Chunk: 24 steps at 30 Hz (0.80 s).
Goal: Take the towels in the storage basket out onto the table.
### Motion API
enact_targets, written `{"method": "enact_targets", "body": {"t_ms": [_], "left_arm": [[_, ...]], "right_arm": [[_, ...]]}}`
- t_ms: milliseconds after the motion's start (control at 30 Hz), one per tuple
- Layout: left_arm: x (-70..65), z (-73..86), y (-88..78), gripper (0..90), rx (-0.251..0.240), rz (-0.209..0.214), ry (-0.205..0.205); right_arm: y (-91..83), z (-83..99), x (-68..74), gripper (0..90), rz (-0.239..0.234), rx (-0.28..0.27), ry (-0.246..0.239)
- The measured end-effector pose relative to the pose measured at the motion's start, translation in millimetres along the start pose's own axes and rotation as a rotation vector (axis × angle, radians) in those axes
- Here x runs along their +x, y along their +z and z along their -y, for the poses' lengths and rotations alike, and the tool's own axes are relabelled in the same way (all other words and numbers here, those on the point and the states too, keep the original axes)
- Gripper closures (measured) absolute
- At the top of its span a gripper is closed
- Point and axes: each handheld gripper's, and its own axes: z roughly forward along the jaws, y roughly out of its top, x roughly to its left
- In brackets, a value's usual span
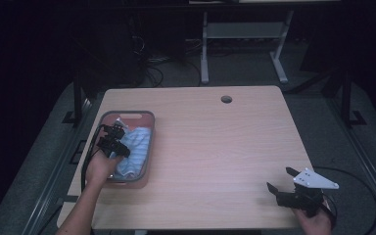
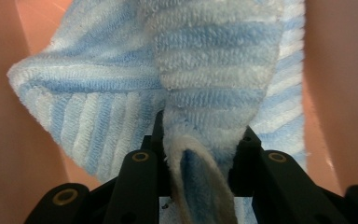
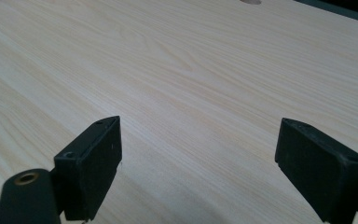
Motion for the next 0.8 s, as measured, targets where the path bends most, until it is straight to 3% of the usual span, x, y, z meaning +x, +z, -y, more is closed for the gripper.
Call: {"method": "enact_targets", "body": {"t_ms": [100,367,700,800], "left_arm": [[4.8,4.2,-10.1,69.8,-0.039,0.062,-0.014],[12.9,15.1,-35.4,70.1,-0.144,0.144,-0.043],[18.2,25.0,-54.7,70.0,-0.232,0.211,-0.034],[21.5,26.1,-59.3,70.0,-0.253,0.224,-0.048]], "right_arm": [[0.4,0.1,-1.1,14.2,0.003,0.002,0.001],[0.7,-0.2,-0.1,14.2,0.010,0.004,-0.001],[1.3,-0.5,0.0,14.2,0.013,0.005,0.001],[1.2,-0.8,0.3,14.2,0.014,0.005,0.004]]}}
